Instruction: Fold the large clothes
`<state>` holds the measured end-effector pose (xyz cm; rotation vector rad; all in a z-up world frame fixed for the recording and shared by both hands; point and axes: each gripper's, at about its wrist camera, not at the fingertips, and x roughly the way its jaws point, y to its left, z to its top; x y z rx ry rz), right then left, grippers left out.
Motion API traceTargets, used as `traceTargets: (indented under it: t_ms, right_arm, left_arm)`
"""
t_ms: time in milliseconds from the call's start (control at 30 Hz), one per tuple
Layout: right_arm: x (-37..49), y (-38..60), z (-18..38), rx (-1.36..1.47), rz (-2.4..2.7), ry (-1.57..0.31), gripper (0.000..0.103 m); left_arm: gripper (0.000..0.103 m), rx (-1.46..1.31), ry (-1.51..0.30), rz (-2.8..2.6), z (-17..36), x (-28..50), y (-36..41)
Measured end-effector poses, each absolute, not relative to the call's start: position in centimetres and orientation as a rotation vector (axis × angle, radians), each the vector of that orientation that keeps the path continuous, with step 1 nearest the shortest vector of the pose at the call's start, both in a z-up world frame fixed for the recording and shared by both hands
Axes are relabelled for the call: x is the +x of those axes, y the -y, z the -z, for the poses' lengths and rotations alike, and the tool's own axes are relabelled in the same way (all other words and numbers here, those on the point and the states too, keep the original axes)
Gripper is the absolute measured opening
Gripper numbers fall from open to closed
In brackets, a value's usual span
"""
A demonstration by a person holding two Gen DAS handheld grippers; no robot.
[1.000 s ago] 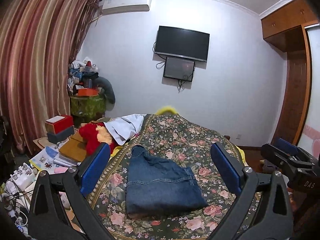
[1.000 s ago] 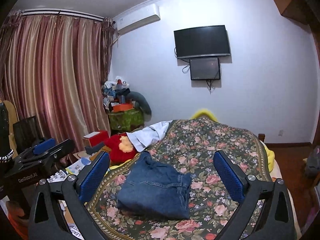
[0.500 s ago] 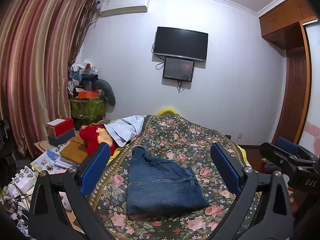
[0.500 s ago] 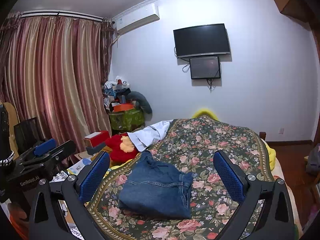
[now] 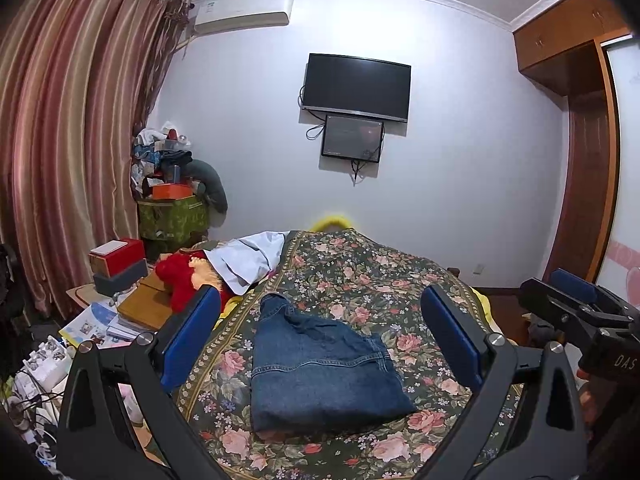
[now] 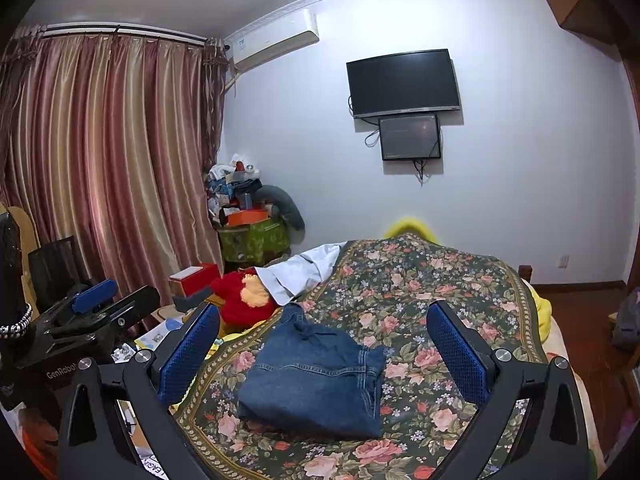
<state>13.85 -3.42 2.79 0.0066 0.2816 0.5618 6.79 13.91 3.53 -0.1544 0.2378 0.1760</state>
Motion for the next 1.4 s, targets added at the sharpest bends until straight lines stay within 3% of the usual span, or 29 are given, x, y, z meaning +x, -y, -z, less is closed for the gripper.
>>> traceTargets:
  t_ms: [1400]
  right_arm:
    - [13.3, 3.6, -3.6, 0.017, -0.547, -0.275, 0.103]
  left_arm:
    - [0.101, -0.204, -0.260, -0.114, -2.9, 7.3, -16.2]
